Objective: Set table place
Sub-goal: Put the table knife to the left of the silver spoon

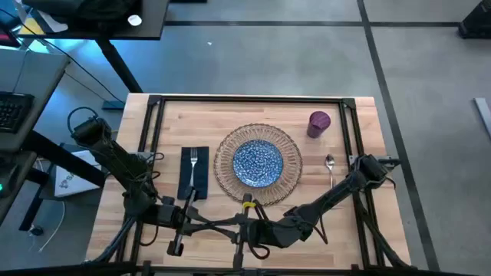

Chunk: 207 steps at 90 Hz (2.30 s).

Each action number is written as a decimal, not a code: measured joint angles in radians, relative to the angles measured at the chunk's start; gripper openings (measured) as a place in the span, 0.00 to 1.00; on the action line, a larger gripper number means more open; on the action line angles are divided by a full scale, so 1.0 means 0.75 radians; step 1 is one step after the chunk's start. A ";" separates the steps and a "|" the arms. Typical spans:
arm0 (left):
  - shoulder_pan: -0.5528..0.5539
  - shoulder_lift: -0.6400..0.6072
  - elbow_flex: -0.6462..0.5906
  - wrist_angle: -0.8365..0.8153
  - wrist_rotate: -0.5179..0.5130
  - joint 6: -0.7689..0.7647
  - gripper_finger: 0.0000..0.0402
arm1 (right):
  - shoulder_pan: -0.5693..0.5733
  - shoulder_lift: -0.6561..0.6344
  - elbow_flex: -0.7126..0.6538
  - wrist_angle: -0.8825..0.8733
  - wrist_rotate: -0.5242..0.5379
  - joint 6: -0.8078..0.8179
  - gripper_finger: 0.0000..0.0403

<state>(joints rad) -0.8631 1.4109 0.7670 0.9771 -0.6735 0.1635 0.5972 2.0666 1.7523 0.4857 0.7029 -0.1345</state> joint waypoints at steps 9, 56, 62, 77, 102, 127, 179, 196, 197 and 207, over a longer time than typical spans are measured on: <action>-0.001 0.000 0.000 0.005 0.000 0.016 0.01 | 0.000 0.000 0.000 0.006 0.000 0.003 0.00; -0.043 -0.002 0.001 -0.007 -0.176 0.060 0.27 | -0.004 -0.072 0.000 -0.204 0.030 0.191 0.00; -0.071 -0.008 0.001 -0.010 -0.261 0.103 0.30 | -0.004 -0.108 0.001 -0.324 0.031 0.278 0.00; -0.176 -0.029 0.001 -0.042 -0.504 0.193 0.32 | -0.006 -0.189 0.001 -0.726 0.029 0.601 0.00; -0.324 -0.087 0.001 -0.399 -0.765 -0.142 0.32 | -0.040 -0.312 0.001 -1.618 -0.094 1.335 0.00; -0.329 -0.149 0.001 -1.038 -0.659 -0.822 0.32 | -0.112 -0.327 0.001 -2.387 -0.436 1.838 0.00; -0.325 -0.150 0.001 -1.440 -0.528 -1.240 0.32 | -0.205 -0.835 -0.486 -2.629 -0.693 2.313 0.00; -0.321 -0.150 0.001 -1.449 -0.514 -1.224 0.32 | -0.205 -1.136 -1.011 -2.171 -0.720 2.470 0.00; -0.320 -0.150 0.001 -1.450 -0.515 -1.221 0.32 | -0.205 -1.150 -1.044 -2.140 -0.721 2.477 0.00; -0.294 -0.149 0.001 -1.452 -0.520 -1.214 0.32 | -0.230 -1.267 -1.347 -1.830 -0.771 2.525 0.00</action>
<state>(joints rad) -1.0837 1.2995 0.7673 -0.1118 -1.0632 -0.7468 0.4249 1.1161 0.7420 -0.8865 0.1245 1.7592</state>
